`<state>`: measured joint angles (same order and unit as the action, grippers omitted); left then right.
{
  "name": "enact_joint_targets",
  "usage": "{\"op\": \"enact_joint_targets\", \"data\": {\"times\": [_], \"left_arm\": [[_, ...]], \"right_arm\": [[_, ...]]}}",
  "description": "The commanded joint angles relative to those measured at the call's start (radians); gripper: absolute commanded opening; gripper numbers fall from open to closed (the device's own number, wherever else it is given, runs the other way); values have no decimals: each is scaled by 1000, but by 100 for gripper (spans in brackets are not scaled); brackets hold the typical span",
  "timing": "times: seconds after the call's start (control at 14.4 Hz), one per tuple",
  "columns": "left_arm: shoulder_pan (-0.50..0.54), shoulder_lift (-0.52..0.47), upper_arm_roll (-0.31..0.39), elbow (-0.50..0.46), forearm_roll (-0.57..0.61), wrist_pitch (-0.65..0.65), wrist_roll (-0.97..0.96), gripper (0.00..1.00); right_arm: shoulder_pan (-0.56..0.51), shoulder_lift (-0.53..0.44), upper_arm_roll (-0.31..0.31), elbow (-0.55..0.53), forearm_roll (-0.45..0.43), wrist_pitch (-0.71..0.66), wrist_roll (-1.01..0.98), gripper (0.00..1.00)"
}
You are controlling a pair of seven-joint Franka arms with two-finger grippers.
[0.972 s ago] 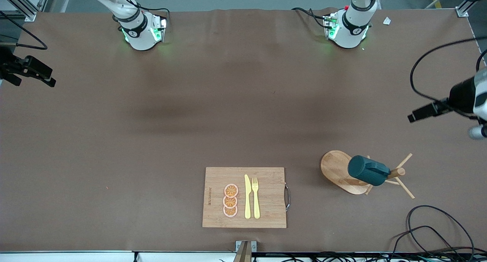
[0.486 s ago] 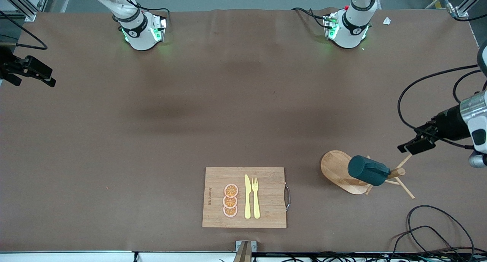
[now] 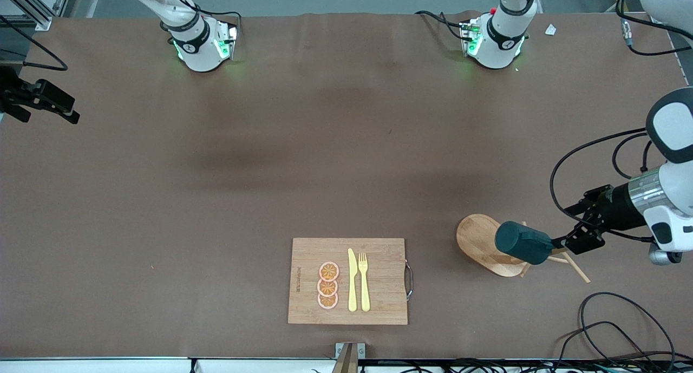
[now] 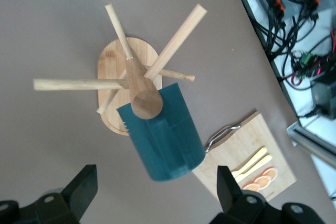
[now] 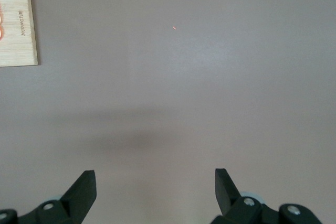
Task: Transfer cup from left to right arm and place
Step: 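Reach the left gripper toward the teal mug on the wooden stand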
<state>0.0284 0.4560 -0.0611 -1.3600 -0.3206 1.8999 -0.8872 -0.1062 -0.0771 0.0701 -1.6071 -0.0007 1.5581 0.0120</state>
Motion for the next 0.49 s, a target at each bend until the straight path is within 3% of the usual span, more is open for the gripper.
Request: {"op": "enact_joint_targets", "data": {"times": [0.0,0.42], "left_arm": [[-2,35,-8,24,-26,14,-71,100],[-15,79,-9,27,-37,41,-111,100]], "right_arm": [[-9,-7,7,0,8,-4,-7,100],[-9,-7,7,0,8,-4,-7,100]]}}
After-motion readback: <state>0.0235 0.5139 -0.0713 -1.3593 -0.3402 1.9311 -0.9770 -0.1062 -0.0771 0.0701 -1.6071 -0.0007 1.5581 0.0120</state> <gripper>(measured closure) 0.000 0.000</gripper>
